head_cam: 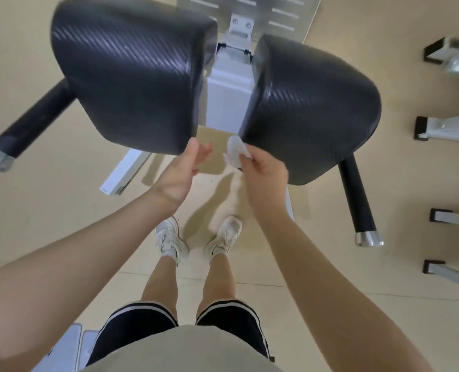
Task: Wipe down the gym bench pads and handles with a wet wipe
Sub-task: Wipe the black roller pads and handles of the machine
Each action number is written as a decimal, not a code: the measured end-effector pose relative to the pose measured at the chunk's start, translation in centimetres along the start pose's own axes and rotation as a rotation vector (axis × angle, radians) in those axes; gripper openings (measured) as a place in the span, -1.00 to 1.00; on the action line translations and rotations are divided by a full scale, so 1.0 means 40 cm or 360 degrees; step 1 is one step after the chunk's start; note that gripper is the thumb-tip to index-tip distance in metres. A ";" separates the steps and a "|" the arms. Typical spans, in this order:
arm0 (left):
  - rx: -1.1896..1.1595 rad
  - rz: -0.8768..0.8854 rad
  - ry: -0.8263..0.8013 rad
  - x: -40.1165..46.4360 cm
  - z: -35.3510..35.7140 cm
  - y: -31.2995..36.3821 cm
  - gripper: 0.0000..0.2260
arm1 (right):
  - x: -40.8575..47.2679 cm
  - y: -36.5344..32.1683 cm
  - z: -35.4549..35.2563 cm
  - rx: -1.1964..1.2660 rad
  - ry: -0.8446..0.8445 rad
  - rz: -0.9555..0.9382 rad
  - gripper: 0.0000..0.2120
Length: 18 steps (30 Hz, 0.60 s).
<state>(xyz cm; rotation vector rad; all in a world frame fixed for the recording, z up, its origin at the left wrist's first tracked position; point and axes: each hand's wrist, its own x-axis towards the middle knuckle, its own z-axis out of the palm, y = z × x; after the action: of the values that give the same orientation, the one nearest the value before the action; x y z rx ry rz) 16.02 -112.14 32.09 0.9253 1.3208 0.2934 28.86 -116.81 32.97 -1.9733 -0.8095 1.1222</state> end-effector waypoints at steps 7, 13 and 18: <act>-0.0018 0.0033 -0.0074 -0.047 -0.116 0.013 -0.55 | 0.124 -0.067 -0.029 -0.1857 0.0606 -0.1781 -0.88; -0.0057 -0.0111 -0.0011 -0.061 -0.201 -0.013 -0.58 | 0.050 0.034 0.046 -0.2689 -0.0050 -0.1587 -0.80; -0.0045 -0.0142 -0.0140 -0.095 -0.222 -0.009 -0.80 | -0.062 0.017 0.073 -0.1361 -0.0469 -0.0644 -0.71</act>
<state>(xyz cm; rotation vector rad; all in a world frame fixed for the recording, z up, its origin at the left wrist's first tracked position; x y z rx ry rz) 6.75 -111.27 34.78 0.8441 1.2699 0.1997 25.34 -118.35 32.46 -2.1344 -2.0006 0.8955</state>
